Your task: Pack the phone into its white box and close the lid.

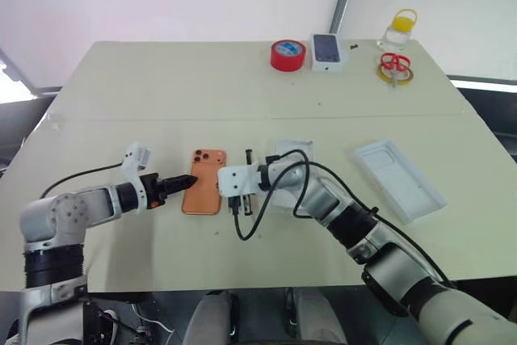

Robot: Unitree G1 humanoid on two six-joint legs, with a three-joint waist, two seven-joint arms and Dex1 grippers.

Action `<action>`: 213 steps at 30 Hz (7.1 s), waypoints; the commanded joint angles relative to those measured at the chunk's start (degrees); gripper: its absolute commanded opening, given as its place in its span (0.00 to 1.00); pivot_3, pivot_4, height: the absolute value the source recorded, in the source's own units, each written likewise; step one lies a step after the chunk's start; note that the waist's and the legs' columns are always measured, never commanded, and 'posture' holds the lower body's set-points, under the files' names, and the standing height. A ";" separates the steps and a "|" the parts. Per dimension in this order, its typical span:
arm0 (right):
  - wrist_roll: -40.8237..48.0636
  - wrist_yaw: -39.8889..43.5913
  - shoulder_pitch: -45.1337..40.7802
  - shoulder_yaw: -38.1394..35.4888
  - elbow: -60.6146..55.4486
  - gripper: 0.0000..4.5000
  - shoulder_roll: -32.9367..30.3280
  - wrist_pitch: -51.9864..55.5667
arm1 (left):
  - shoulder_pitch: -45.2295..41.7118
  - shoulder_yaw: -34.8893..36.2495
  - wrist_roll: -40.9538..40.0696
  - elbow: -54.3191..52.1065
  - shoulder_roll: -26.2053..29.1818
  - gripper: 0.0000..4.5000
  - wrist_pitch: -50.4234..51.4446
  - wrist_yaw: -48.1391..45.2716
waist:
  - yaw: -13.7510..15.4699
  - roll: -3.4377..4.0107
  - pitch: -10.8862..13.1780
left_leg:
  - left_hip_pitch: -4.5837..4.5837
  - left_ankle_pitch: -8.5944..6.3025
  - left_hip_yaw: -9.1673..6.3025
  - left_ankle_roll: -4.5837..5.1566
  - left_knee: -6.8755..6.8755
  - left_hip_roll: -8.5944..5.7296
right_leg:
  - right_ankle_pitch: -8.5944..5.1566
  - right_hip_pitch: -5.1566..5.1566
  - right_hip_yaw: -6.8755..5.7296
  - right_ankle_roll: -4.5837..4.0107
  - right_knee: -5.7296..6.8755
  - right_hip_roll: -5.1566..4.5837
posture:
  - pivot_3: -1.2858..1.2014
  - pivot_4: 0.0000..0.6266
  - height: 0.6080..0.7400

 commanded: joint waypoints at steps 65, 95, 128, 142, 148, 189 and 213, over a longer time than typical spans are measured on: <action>19.93 11.15 6.38 -16.04 -12.92 0.76 -4.17 8.89 | -4.04 14.16 -13.26 2.33 -13.38 0.00 8.97 7.30 | -0.35 -0.15 0.10 | 0.39 0.05 0.04 -0.15 -0.69 -0.02 | -0.19 0.07 -0.01 -0.25 -0.16 -0.13 | 0.52 0.24 1.00; 23.51 11.15 29.96 -21.78 -27.25 0.47 -24.62 -3.13 | -4.66 7.90 -16.40 -1.17 -16.88 0.00 2.78 11.50 | 0.02 -0.67 0.48 | 0.14 0.14 0.07 -0.25 -0.87 0.10 | -0.23 -0.07 -0.02 -0.30 -0.59 0.02 | 0.52 0.24 1.00; 18.08 5.75 20.80 -13.06 -21.39 0.01 -13.74 -2.04 | -15.21 10.52 -30.42 0.23 -22.60 0.00 2.88 25.70 | -0.07 -0.81 0.56 | 0.13 0.22 0.00 -0.37 -0.84 0.08 | -0.11 -0.03 -0.03 -0.12 -0.61 0.07 | 0.52 0.24 1.00; 20.26 7.18 21.63 -14.52 -23.79 0.32 -15.43 -0.47 | -8.66 3.86 -27.92 0.08 -17.94 0.00 2.26 22.14 | -0.12 -0.80 0.57 | 0.14 0.24 -0.01 -0.40 -0.85 0.08 | -0.15 -0.03 -0.03 -0.21 -0.58 0.11 | 0.52 0.24 1.00; 25.89 9.88 22.43 -16.99 -28.18 0.90 -17.64 2.17 | -9.81 0.33 -24.44 3.76 -14.75 0.00 0.70 16.18 | -0.06 -0.80 0.57 | 0.13 0.25 -0.01 -0.39 -0.84 0.08 | -0.21 -0.03 -0.03 -0.31 -0.58 0.12 | 0.52 0.24 1.00; 24.52 4.44 21.05 -23.01 -18.64 0.92 -18.94 -2.06 | -23.11 2.62 -9.64 9.65 -17.16 0.93 16.29 24.79 | -0.15 -0.79 0.56 | 0.39 0.25 0.00 -0.39 -0.87 0.11 | -0.10 0.13 -0.02 -0.12 -0.45 0.12 | 0.52 0.24 1.00; 14.11 -4.67 15.21 -21.65 -5.76 0.02 -18.44 -7.02 | -5.61 -24.09 27.27 3.59 0.11 0.00 -56.07 1.43 | -0.07 -0.75 0.58 | 0.32 0.28 0.12 -0.48 -0.97 0.10 | -0.20 0.00 0.05 -0.41 -0.51 -0.01 | 0.52 0.24 1.00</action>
